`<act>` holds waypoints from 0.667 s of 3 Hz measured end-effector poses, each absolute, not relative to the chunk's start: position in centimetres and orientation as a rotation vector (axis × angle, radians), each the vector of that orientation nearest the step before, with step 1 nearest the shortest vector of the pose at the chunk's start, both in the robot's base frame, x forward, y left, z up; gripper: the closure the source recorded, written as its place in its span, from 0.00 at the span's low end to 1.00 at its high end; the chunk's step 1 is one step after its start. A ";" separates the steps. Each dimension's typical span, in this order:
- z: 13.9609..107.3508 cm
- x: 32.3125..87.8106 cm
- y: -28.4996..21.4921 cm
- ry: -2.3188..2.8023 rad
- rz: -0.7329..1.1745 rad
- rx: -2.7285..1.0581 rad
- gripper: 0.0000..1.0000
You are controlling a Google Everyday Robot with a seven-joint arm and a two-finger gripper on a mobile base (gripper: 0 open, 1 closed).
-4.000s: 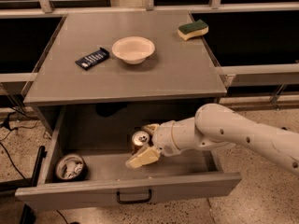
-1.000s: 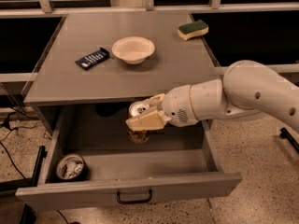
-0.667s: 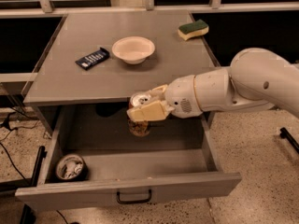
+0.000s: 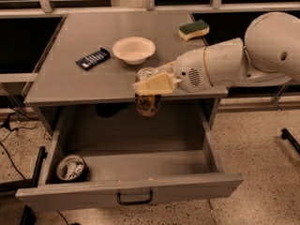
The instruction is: Pick orange can from top drawer and place on counter
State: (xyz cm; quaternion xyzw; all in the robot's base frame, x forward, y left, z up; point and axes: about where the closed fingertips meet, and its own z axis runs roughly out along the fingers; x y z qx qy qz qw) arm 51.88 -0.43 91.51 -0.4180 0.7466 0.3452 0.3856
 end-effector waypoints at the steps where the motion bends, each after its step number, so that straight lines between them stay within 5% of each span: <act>1: 92.5 54.6 -1.1 1.926 0.857 -1.016 1.00; 2: 93.2 57.4 -1.2 1.931 0.848 -0.983 1.00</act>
Offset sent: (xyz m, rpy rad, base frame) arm 0.0909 -0.0125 0.0260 0.0180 0.0088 -0.1153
